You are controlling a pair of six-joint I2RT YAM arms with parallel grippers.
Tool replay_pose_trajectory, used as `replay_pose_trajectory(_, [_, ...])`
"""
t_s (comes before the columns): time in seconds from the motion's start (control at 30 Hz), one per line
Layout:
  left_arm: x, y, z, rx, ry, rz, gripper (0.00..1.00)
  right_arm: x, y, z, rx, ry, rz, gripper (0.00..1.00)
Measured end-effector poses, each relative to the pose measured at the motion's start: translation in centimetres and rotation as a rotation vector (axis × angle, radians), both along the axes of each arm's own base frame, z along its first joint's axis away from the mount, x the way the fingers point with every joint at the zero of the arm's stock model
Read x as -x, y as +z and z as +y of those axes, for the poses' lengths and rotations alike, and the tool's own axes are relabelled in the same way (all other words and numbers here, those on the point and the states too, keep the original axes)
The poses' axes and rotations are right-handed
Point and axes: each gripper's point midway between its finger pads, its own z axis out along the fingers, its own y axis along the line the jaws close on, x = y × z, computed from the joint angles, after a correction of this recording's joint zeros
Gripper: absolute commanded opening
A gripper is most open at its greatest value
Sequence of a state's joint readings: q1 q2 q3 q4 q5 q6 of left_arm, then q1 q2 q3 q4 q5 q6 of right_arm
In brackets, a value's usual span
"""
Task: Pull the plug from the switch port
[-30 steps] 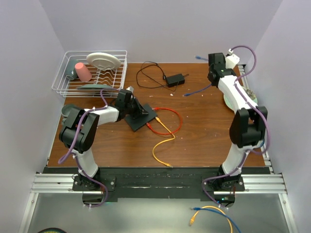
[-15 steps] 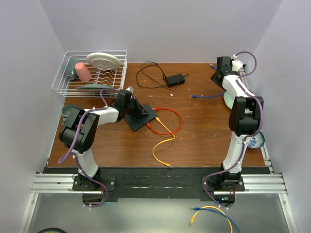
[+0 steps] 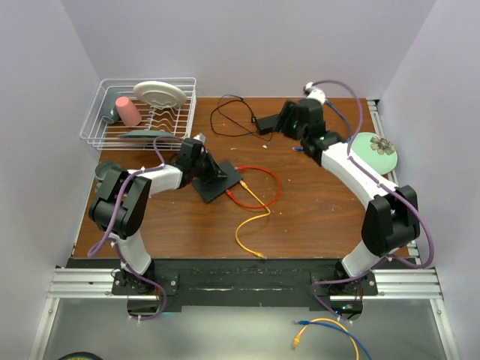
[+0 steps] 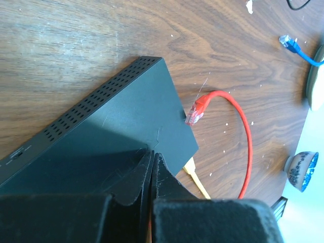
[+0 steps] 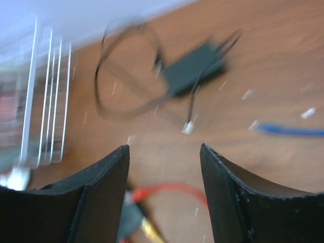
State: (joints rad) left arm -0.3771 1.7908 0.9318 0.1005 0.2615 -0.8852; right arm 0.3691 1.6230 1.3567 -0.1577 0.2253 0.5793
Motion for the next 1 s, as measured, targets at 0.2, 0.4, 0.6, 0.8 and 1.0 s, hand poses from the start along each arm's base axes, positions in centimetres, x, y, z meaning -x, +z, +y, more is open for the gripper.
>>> replay_pose_trajectory(0.2, [0.4,0.0,0.2,-0.009,-0.012,-0.004,0.00,4.7,-10.1,4.4,0.014,0.235,0.213,0.59])
replay_pose_trajectory(0.4, [0.6,0.0,0.1,-0.006,-0.019,-0.009,0.00,8.1,-16.0,7.6,0.021,0.388,0.342,0.58])
replay_pose_trajectory(0.6, [0.6,-0.1,0.1,-0.012,-0.028,-0.016,0.00,9.3,-15.6,10.3,0.070,0.501,0.300,0.57])
replay_pose_trajectory(0.8, [0.6,0.0,0.0,-0.008,-0.034,-0.018,0.00,11.2,-15.7,12.7,0.119,0.610,0.282,0.54])
replay_pose_trajectory(1.0, [0.9,0.0,-0.3,0.000,-0.047,-0.013,0.00,11.2,-16.8,13.1,0.105,0.637,0.282,0.51])
